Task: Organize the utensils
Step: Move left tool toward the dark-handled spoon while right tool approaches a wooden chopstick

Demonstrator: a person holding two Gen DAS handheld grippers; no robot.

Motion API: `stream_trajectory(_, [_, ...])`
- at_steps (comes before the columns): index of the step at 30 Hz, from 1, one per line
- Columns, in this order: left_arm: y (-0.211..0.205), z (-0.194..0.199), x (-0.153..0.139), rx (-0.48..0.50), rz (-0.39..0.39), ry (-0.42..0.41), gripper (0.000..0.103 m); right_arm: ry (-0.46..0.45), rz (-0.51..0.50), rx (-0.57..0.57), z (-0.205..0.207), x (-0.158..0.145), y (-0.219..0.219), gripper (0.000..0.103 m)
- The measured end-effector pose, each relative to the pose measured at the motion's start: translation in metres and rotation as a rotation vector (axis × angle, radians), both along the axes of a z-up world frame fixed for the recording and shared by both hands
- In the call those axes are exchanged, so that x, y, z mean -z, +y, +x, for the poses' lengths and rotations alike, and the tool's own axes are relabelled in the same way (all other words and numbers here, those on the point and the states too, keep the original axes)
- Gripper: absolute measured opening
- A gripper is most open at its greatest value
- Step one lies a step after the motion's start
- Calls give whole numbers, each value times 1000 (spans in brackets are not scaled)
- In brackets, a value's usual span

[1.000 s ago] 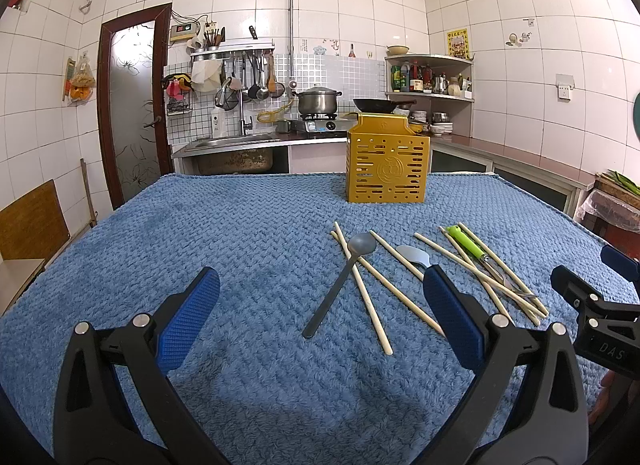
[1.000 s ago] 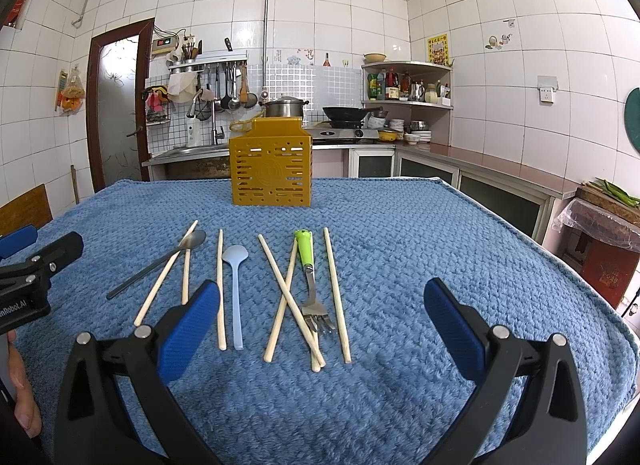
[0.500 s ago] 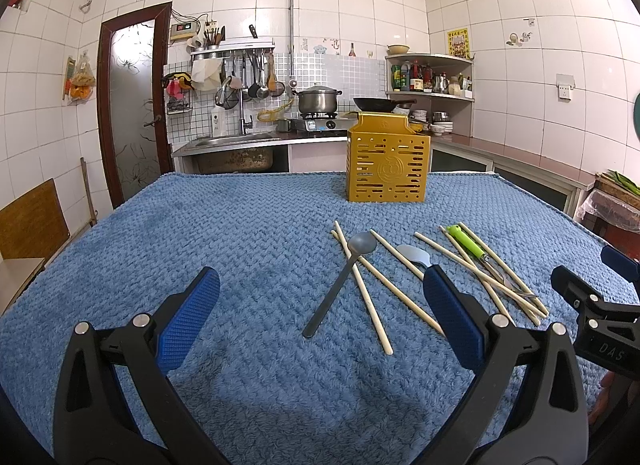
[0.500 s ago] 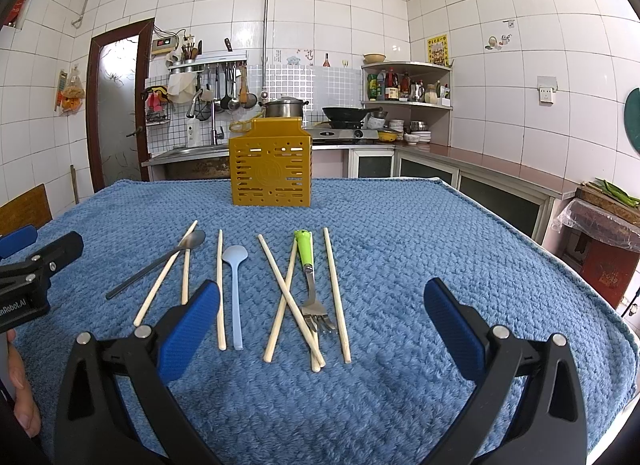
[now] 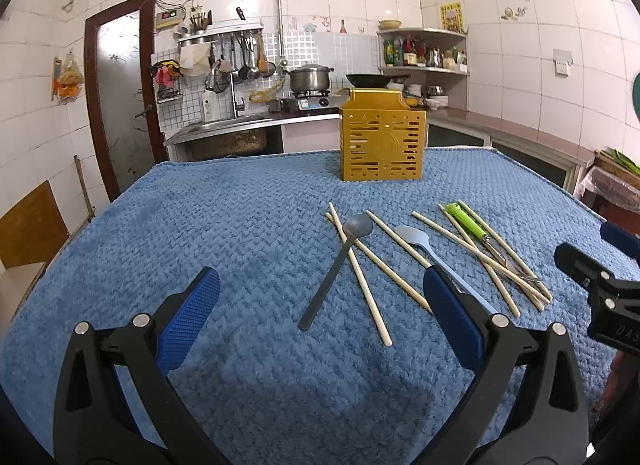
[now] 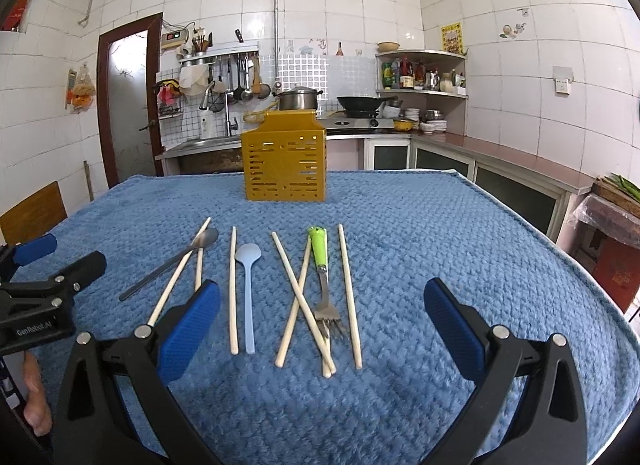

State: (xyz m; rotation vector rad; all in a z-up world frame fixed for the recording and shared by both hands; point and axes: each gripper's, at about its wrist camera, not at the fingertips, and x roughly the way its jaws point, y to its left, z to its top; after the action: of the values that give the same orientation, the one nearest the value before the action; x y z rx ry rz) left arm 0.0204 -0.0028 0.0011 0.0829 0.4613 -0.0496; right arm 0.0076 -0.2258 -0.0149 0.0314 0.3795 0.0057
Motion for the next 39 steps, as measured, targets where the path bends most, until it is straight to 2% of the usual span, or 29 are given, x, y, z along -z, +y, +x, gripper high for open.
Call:
stream_trajectory(4, [5, 9, -17, 22, -25, 19, 98, -1, -23, 12, 10, -12, 0, 99])
stream_trajectory(9, [12, 26, -30, 34, -37, 36, 98, 59, 25, 28, 39, -22, -9, 99])
stream_trajectory(14, [20, 53, -40, 53, -69, 75, 98, 129, 20, 17, 71, -24, -12, 99])
stream_trajectory(21, [21, 101, -43, 60, -49, 132, 98, 211, -4, 26, 129, -21, -22, 99])
stream_trajectory(26, [16, 140, -36, 48, -52, 197, 98, 264, -56, 46, 175, -14, -24, 99])
stream_trajectory(30, [13, 163, -26, 41, -43, 237, 98, 317, -52, 60, 201, -3, -26, 99])
stream_trajectory(36, [11, 181, -1, 57, -57, 301, 98, 358, -45, 65, 222, 15, -29, 99])
stream_trajectory(39, [6, 179, 11, 67, -33, 314, 98, 358, -72, 85, 222, 24, -29, 99])
